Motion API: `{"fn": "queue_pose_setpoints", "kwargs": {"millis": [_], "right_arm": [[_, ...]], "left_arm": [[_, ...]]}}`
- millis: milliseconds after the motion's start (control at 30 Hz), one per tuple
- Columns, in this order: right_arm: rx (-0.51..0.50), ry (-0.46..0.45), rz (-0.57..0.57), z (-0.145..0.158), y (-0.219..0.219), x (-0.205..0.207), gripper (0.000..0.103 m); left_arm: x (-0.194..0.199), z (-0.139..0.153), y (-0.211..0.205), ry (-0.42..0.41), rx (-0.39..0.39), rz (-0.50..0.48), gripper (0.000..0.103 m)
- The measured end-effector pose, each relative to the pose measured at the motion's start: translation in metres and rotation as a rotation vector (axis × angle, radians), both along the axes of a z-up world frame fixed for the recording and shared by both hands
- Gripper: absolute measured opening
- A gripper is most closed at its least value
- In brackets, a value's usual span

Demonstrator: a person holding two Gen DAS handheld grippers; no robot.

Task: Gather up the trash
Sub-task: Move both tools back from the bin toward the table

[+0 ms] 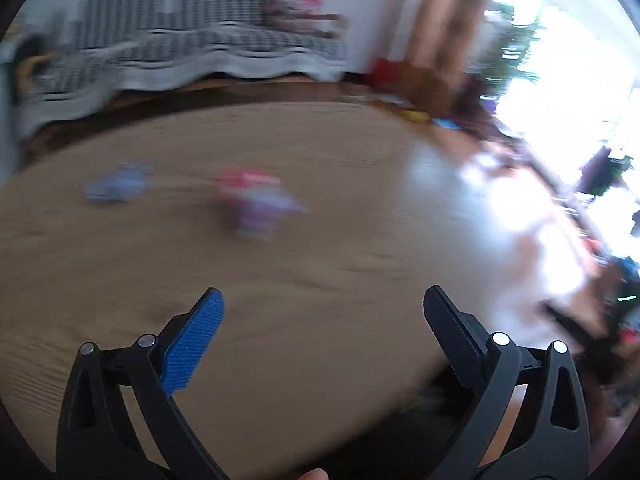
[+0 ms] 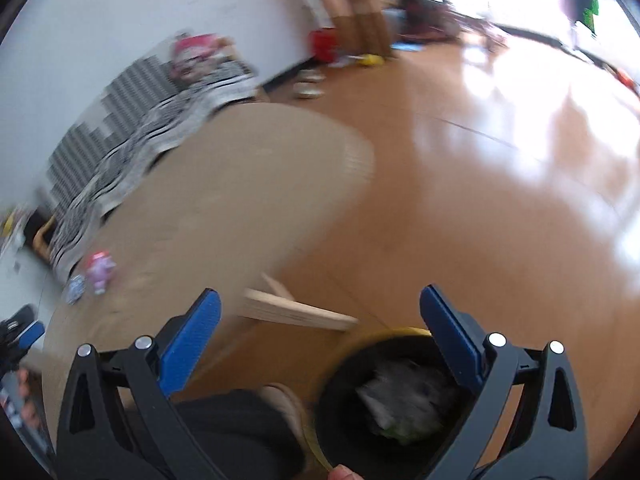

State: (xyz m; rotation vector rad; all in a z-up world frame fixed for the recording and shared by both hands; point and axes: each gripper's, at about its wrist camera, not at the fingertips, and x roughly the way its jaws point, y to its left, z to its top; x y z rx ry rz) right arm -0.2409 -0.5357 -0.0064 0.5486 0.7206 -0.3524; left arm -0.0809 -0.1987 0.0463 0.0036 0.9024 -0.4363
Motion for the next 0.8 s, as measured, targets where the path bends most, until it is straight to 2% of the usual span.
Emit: {"fn": "queue_pose_setpoints", "kwargs": {"millis": [100,200,267,367,433,567,600,667,700,800], "right_arm": [[-0.012,-0.021,0.175,0.022,0.051,0.071,0.096],[-0.071,-0.008,0.335,0.032,0.1,0.135,0.096],[-0.114,0.041,0.479,0.024,0.14,0.177,0.096],[-0.157,0.127,0.626,0.002,0.19,0.231,0.096],[-0.168,0.148,0.68,-0.008,0.21,0.256,0.096],[-0.189,0.195,0.737,-0.028,0.241,0.308,0.096],[-0.2,0.213,0.744,-0.034,0.246,0.319,0.096],[-0.29,0.219,0.753,-0.043,0.257,0.333,0.098],[-0.323,0.223,0.761,-0.045,0.26,0.337,0.098],[-0.343,0.194,0.768,-0.049,0.261,0.342,0.098]], "left_arm": [[0.039,-0.011,0.05,0.043,0.071,0.095,0.097],[0.073,-0.02,0.093,0.04,0.124,0.169,0.097],[0.095,-0.021,0.109,0.04,0.172,0.177,0.097],[0.131,-0.035,0.129,0.067,0.274,0.135,0.097],[0.151,-0.048,0.131,0.064,0.317,0.095,0.097],[0.174,-0.07,0.131,0.073,0.327,0.018,0.097],[0.181,-0.077,0.128,0.084,0.321,0.004,0.097],[0.192,-0.087,0.126,0.103,0.304,-0.016,0.098],[0.198,-0.089,0.127,0.098,0.256,-0.025,0.098],[0.212,-0.09,0.123,0.067,0.239,-0.045,0.098]]}}
